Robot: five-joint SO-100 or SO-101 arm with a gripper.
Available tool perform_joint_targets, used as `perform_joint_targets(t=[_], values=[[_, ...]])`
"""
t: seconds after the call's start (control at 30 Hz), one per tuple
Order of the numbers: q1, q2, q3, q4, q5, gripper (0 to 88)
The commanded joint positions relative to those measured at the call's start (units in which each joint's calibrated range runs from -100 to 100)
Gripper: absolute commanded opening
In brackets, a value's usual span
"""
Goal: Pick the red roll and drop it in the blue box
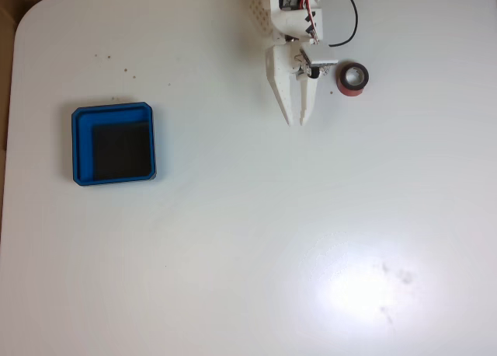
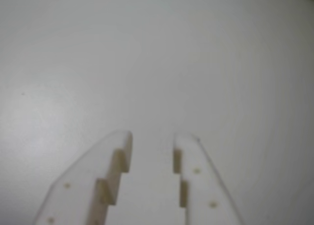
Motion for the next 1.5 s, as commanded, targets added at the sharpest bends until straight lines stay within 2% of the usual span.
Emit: perform_joint_targets(t=[0.0,1.1,1.47], values=[[-0.39,-0.10,0.81,-1.11,0.16,2.1],[-0.78,-0.10,0.90,-1.11,-0.19,2.2],[-11.24,-0.10,0.90,-1.11,-0.28,2.2]])
